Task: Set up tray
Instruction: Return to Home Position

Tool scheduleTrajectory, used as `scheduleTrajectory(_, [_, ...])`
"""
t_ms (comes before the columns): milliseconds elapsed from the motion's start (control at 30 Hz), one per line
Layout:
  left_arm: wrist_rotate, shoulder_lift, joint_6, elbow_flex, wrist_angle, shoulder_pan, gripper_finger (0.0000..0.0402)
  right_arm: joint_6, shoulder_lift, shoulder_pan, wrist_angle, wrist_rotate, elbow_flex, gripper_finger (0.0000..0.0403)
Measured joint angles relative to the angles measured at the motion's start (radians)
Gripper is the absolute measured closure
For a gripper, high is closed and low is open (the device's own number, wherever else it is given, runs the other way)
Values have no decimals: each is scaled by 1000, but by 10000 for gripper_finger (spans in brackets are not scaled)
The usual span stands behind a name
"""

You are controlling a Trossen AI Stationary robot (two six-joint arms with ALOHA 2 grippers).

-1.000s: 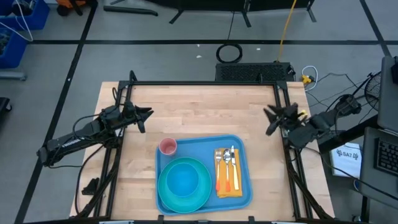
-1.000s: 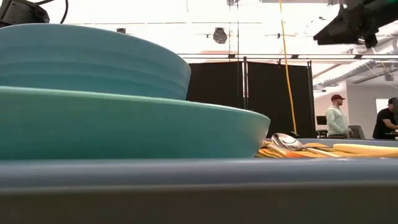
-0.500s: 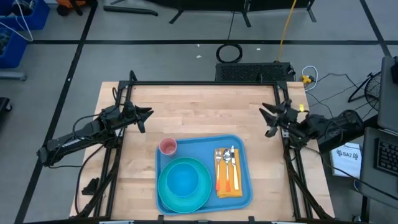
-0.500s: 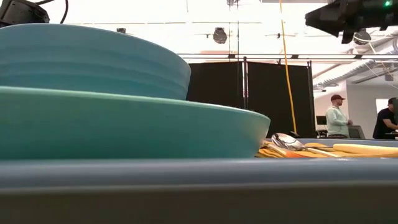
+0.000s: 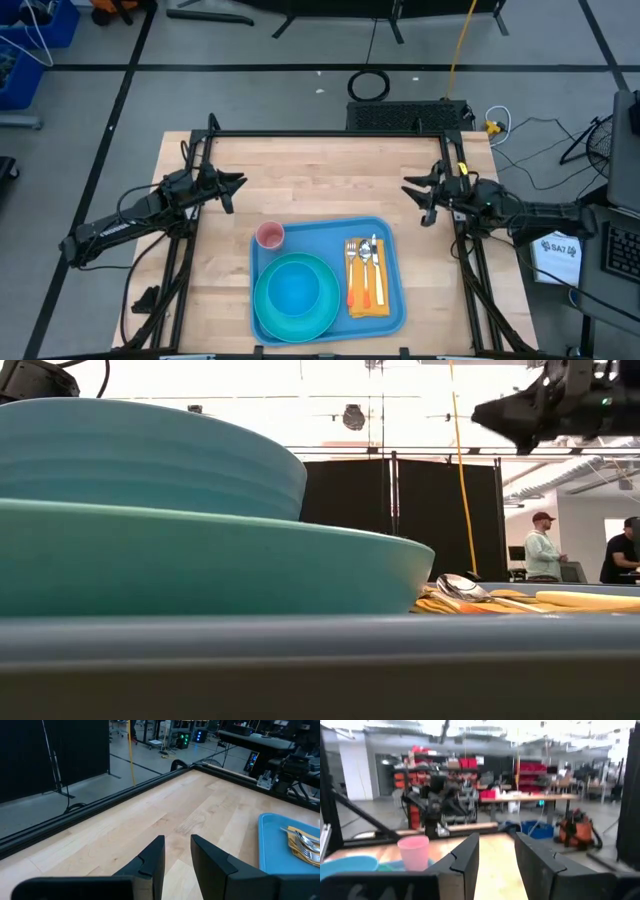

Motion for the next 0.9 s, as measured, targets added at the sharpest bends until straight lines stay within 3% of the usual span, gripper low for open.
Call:
scheduleTrajectory(267, [-8,0,24,0,6,0,304,93,61,-230,30,-346,0,287])
scheduleTrajectory(467, [-31,0,-40,-1,58,0,305,110,13,-351,43,-448,0,287])
scheduleTrajectory(633, [19,-1,63,-80,472,-17,304,120,-29,-409,2,-451,0,287])
scheduleTrajectory(700, [34,-1,102,-113,553,-25,305,120,-39,-425,-14,-459,0,287])
scheduleTrajectory(900, [24,22,69,-113,396,-51,305,128,-52,-463,-25,-529,0,287])
